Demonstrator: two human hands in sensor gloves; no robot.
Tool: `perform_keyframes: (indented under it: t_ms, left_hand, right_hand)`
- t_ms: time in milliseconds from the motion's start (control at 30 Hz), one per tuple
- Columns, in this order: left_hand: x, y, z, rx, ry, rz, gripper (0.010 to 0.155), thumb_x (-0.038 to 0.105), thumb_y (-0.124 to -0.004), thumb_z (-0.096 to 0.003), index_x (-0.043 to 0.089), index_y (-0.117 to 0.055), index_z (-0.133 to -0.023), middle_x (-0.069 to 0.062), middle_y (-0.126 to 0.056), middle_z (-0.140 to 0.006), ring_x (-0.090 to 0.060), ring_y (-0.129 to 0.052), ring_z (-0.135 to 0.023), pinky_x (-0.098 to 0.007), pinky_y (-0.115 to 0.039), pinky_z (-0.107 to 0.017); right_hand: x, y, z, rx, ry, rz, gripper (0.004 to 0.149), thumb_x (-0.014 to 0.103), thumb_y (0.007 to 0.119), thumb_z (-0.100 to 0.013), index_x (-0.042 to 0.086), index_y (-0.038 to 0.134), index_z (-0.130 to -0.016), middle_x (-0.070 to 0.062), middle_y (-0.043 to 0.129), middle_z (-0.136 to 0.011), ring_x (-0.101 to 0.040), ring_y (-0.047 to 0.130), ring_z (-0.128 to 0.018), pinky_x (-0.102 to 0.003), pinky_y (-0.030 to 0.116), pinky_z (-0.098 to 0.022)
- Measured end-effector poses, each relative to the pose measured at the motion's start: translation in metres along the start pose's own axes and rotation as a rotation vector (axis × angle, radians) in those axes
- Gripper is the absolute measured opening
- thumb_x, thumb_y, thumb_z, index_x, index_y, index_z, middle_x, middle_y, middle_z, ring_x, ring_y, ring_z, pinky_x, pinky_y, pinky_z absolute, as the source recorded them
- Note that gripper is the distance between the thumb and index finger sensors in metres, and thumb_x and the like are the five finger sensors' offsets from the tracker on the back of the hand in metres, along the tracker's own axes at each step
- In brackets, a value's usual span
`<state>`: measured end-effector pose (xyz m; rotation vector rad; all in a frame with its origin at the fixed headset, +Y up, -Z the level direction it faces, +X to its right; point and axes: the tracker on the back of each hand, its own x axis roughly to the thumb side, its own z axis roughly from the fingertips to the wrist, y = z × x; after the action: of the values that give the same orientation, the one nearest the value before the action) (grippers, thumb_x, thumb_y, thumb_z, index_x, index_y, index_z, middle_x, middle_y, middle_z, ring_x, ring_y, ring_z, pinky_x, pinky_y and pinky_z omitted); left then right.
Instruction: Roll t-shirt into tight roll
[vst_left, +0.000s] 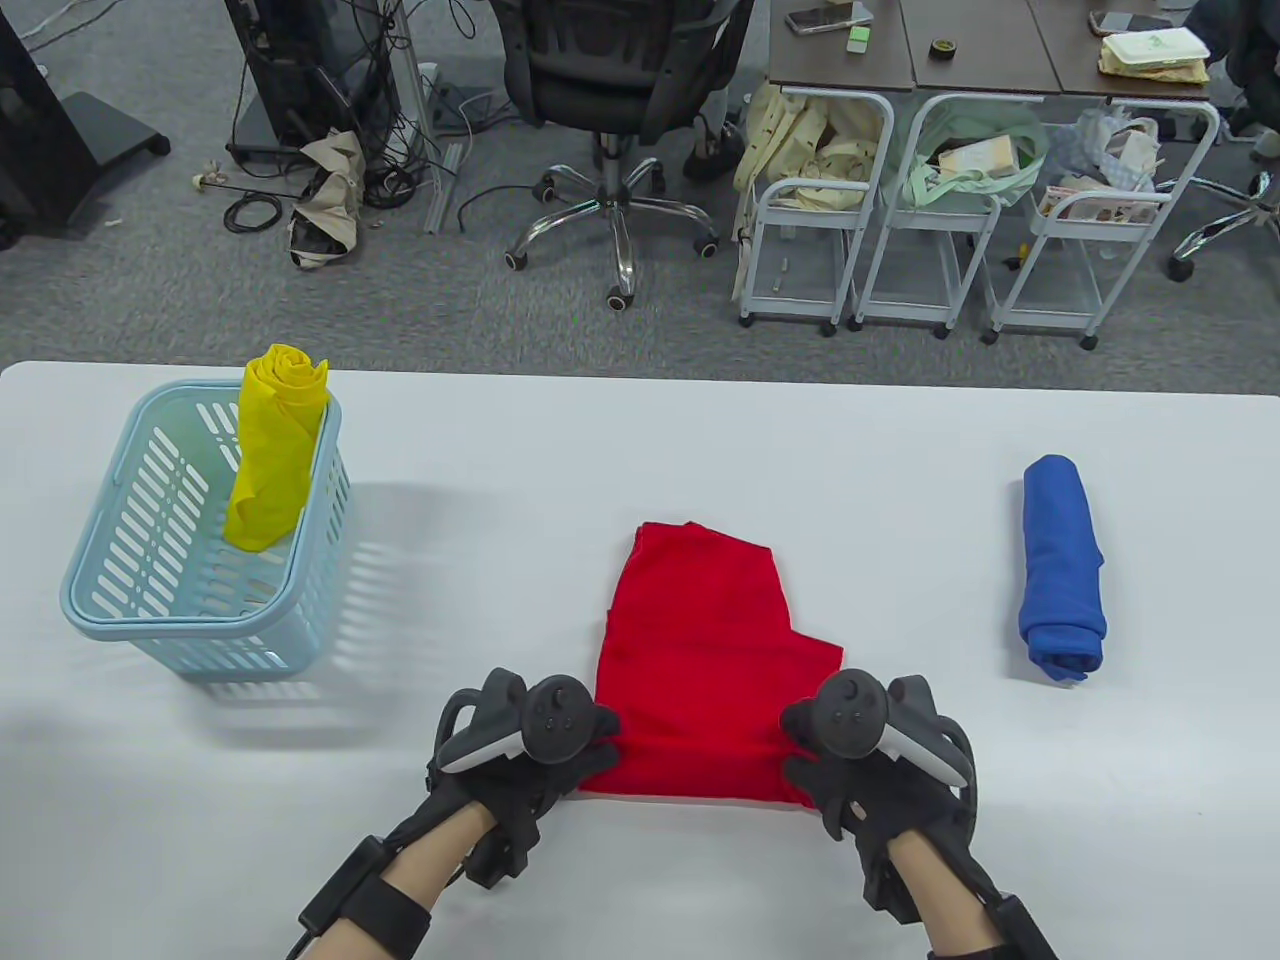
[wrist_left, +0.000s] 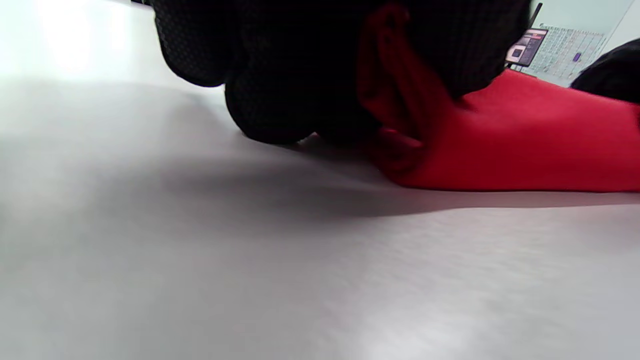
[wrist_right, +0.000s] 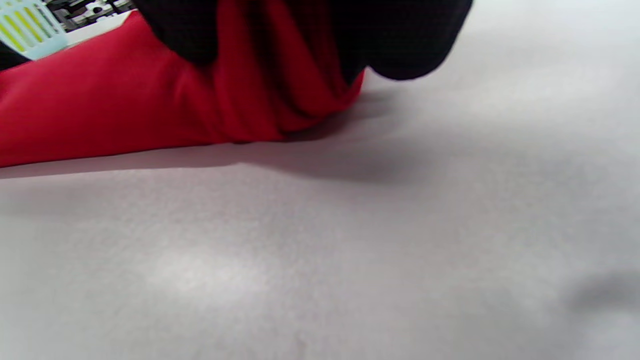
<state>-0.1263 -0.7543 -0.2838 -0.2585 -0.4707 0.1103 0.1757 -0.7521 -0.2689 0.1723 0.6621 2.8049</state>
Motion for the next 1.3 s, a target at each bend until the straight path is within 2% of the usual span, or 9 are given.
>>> perform_keyframes:
  t_ms: [133, 300, 433, 600, 700, 833, 1000, 1167, 1300]
  left_hand:
    - [0.011, 0.017, 0.014, 0.091, 0.089, -0.317, 0.051, 0.047, -0.071, -0.0537, 0.033, -0.072, -0.103, 0.004, -0.087, -0.097, -0.021, -0.092, -0.085, -0.054, -0.069, -0.072]
    - [0.039, 0.016, 0.022, 0.034, -0.155, -0.134, 0.056, 0.047, -0.072, -0.0537, 0.035, -0.063, -0.108, -0.001, -0.074, -0.11, -0.026, -0.081, -0.096, -0.056, -0.064, -0.075]
    - [0.048, -0.01, 0.014, -0.067, -0.163, -0.291, 0.061, 0.049, -0.073, -0.0524, 0.039, -0.056, -0.11, 0.002, -0.059, -0.116, -0.024, -0.07, -0.102, -0.051, -0.063, -0.077]
    - [0.044, -0.01, 0.01, -0.055, -0.183, -0.193, 0.062, 0.05, -0.075, -0.0512, 0.036, -0.058, -0.109, 0.001, -0.063, -0.114, -0.024, -0.072, -0.099, -0.046, -0.066, -0.076]
    - [0.045, -0.009, 0.01, -0.052, -0.181, -0.222, 0.064, 0.052, -0.076, -0.0504, 0.036, -0.057, -0.11, 0.001, -0.062, -0.115, -0.023, -0.073, -0.099, -0.044, -0.067, -0.076]
    - [0.046, -0.011, 0.01, -0.054, -0.177, -0.262, 0.068, 0.052, -0.076, -0.0497, 0.036, -0.054, -0.111, 0.0, -0.059, -0.116, -0.023, -0.072, -0.099, -0.043, -0.068, -0.075]
    - [0.048, -0.015, 0.008, -0.051, -0.158, -0.323, 0.07, 0.051, -0.077, -0.05, 0.036, -0.048, -0.112, -0.001, -0.055, -0.117, -0.025, -0.066, -0.101, -0.048, -0.066, -0.075]
    - [0.038, -0.01, 0.005, -0.012, -0.127, -0.325, 0.059, 0.043, -0.07, -0.0552, 0.037, -0.05, -0.11, 0.002, -0.065, -0.111, -0.026, -0.069, -0.1, -0.048, -0.067, -0.074]
    - [0.022, 0.002, 0.005, -0.02, -0.126, -0.099, 0.048, 0.039, -0.069, -0.0558, 0.033, -0.067, -0.103, 0.004, -0.084, -0.099, -0.022, -0.087, -0.089, -0.046, -0.075, -0.07]
  right_hand:
    - [0.0, 0.002, -0.001, 0.004, -0.003, 0.003, 0.059, 0.043, 0.072, -0.055, 0.023, 0.045, -0.104, -0.005, 0.06, -0.1, -0.01, 0.087, -0.067, -0.036, 0.077, -0.052]
    - [-0.002, 0.001, -0.002, 0.013, -0.001, -0.029, 0.059, 0.043, 0.072, -0.055, 0.023, 0.046, -0.104, -0.005, 0.061, -0.1, -0.01, 0.088, -0.066, -0.036, 0.077, -0.052]
    - [-0.008, -0.003, 0.0, 0.012, -0.007, -0.08, 0.059, 0.043, 0.075, -0.053, 0.023, 0.05, -0.104, -0.005, 0.064, -0.1, -0.012, 0.09, -0.067, -0.037, 0.078, -0.051]
    - [-0.024, -0.025, 0.02, -0.168, 0.199, 0.078, 0.059, 0.043, 0.082, -0.049, 0.023, 0.06, -0.101, -0.006, 0.07, -0.097, -0.02, 0.09, -0.069, -0.042, 0.076, -0.053]
    - [-0.015, -0.036, 0.036, -0.276, 0.154, 0.116, 0.052, 0.039, 0.08, -0.052, 0.027, 0.061, -0.099, -0.005, 0.067, -0.099, -0.02, 0.086, -0.073, -0.043, 0.073, -0.056]
    - [0.014, -0.022, 0.034, -0.165, -0.152, 0.096, 0.049, 0.037, 0.083, -0.051, 0.028, 0.066, -0.097, -0.005, 0.061, -0.104, -0.027, 0.077, -0.085, -0.048, 0.065, -0.064]
    - [0.025, 0.015, 0.01, 0.015, -0.06, 0.454, 0.081, 0.045, 0.082, -0.048, 0.033, 0.029, -0.108, 0.0, 0.031, -0.114, -0.029, 0.047, -0.102, -0.052, 0.049, -0.072]
    - [0.015, 0.004, 0.007, -0.045, -0.103, 0.313, 0.061, 0.036, 0.082, -0.053, 0.036, 0.048, -0.104, 0.005, 0.05, -0.111, -0.026, 0.061, -0.1, -0.049, 0.056, -0.07]
    - [0.003, -0.005, 0.008, -0.007, -0.141, 0.133, 0.053, 0.034, 0.074, -0.054, 0.032, 0.055, -0.104, 0.0, 0.062, -0.106, -0.028, 0.072, -0.094, -0.047, 0.064, -0.065]
